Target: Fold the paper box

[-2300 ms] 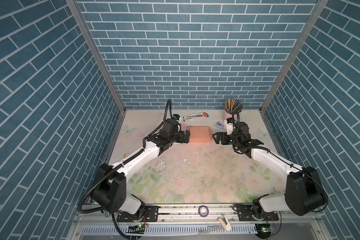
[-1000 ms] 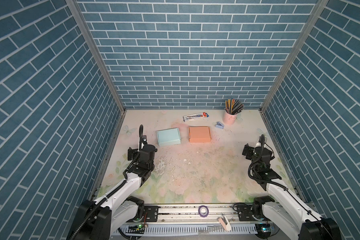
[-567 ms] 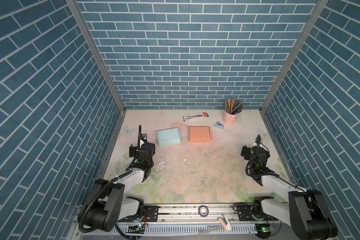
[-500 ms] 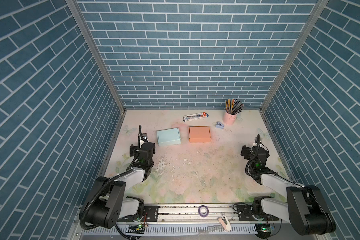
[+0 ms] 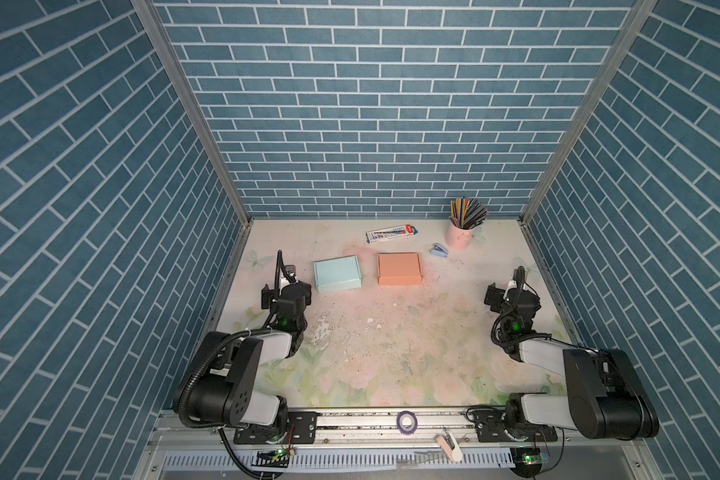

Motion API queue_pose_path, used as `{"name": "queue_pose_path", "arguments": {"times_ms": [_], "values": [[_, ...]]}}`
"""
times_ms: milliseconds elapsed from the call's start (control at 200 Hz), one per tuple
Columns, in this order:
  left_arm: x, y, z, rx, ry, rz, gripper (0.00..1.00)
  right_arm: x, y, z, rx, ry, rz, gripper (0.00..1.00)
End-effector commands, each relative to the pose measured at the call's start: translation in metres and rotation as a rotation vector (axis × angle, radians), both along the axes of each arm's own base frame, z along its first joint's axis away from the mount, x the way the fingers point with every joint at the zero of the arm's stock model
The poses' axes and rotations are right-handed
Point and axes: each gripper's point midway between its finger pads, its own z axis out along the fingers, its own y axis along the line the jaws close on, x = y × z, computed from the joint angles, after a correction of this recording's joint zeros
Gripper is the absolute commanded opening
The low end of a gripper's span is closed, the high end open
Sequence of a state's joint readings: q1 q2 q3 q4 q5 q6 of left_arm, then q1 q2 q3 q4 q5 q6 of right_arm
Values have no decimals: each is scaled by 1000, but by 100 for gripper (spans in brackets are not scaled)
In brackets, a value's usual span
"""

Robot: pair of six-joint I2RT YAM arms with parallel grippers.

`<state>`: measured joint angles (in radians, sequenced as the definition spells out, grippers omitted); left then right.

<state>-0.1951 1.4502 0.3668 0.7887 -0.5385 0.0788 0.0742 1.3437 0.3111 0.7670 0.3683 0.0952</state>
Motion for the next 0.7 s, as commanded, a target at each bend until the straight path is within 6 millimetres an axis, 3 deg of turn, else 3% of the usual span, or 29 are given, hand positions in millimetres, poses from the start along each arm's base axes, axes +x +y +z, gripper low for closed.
{"name": "queue_pose_path", "arguments": {"times_ms": [0,695], "values": [[10,2,11,-12,-47,2,99,10,-3,12,-25,-57,10,99],[18,10,-8,-158,-20,-82,99,26,-15,-17,40,-5,3,99]]}}
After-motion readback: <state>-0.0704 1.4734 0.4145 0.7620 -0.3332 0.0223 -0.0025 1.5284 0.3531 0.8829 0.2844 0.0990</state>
